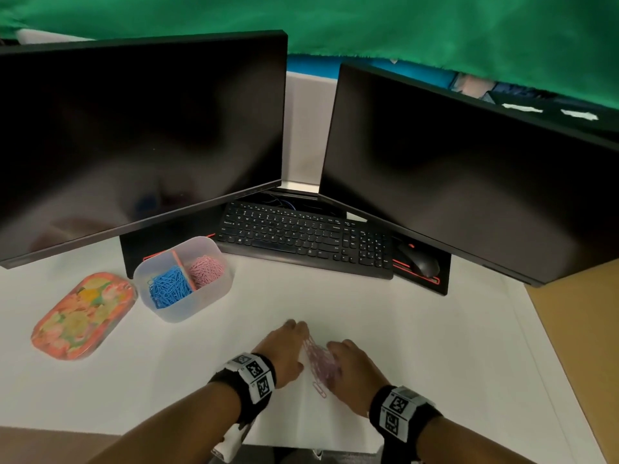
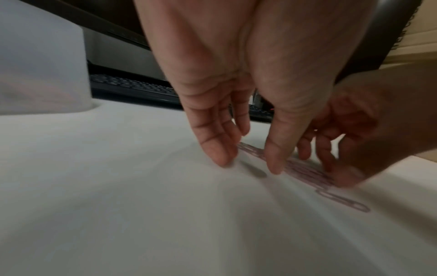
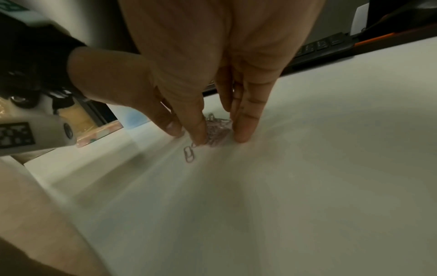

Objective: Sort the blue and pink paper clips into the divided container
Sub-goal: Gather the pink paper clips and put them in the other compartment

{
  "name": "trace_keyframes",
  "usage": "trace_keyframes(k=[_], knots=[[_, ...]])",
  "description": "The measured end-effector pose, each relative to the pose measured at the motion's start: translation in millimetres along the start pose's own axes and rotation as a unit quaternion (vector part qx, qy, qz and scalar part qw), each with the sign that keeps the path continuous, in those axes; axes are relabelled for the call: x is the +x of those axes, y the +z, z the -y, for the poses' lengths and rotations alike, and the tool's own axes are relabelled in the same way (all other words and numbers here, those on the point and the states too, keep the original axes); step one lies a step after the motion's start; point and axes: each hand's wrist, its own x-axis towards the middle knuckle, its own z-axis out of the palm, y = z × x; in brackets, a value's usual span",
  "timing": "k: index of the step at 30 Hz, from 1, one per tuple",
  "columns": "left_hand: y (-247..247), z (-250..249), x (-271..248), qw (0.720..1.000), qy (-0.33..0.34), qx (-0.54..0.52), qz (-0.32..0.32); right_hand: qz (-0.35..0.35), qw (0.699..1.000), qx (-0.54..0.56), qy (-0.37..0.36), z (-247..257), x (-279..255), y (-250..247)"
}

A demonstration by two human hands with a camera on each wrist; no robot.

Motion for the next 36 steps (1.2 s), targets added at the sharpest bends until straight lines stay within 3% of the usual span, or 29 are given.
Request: trace_keyframes(k=[3,5,10,17,25,31,36], knots=[[-7.1,11.2,0.5,0.999,-0.025,0.034,0.001,0.038,0.998,-0.053,0.02,-7.2,-4.8,-3.9],[-6.5,10.9,2.7,0.999,-0.005,0.046,0.012,0.046,0.997,-0.06,0.012,-7.8,-6.1,0.2],[3.6,1.4,9.2,0.998,0.056,0.023,0.0,0.011,1.0,-0.016,0.006,-2.2,4.9,12.3],[9.8,-6.8,7.4,0.999,0.047,0.019,-0.02,-0.04,0.999,-0.004,-0.011,2.4,18.8,8.0],[8.3,-3.9,12.4,0.997,0.042,0.008,-0.066,-0.007,0.998,-0.063,-0.031,9.7,36.6,-7.4],[5.2,-0.8,18.5,0.985,-0.025,-0.14,-0.1,0.007,1.0,-0.003,-0.01,18.2,47.4,-22.5],[-5.8,6.0,27.2,0.928,-0.107,-0.32,-0.158,-0.041,0.994,0.097,0.02,31.6,50.1,-37.1]])
